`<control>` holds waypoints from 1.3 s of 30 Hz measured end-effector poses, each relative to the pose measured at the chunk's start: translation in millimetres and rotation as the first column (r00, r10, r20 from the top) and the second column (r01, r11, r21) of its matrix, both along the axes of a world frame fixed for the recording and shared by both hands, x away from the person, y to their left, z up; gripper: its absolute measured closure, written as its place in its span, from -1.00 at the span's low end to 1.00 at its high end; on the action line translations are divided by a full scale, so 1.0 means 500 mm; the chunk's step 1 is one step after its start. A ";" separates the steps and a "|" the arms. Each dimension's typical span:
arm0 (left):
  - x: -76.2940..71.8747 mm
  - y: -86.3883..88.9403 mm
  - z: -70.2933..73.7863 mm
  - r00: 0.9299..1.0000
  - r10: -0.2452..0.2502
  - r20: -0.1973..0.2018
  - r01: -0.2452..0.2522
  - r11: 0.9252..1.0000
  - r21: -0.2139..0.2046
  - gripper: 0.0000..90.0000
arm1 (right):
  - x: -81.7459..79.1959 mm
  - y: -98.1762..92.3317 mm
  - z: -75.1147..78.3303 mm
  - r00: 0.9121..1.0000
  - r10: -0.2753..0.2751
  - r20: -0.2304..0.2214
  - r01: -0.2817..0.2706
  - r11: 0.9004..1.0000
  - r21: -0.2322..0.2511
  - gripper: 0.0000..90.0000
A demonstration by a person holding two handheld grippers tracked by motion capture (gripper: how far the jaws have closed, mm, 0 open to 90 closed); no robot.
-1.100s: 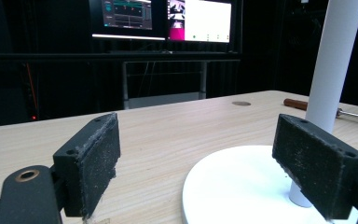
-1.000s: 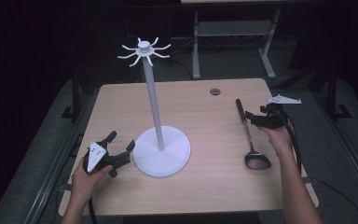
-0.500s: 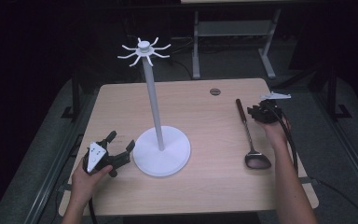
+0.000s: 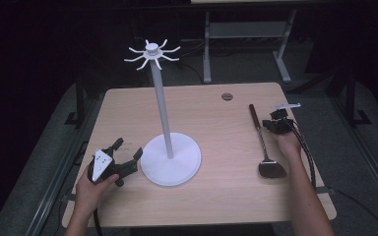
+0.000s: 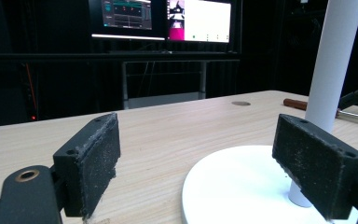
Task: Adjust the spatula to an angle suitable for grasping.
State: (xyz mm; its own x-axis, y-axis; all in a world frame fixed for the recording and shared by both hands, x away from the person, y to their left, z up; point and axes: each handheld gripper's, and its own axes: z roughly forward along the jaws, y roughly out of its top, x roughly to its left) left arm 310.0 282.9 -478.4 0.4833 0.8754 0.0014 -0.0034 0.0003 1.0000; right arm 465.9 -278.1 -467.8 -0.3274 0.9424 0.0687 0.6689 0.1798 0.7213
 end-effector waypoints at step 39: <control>0.000 0.000 0.000 1.000 -0.001 0.000 0.001 1.000 0.001 -0.68 | -0.003 0.049 0.002 0.995 0.103 -0.011 -0.103 0.994 -0.022 1.00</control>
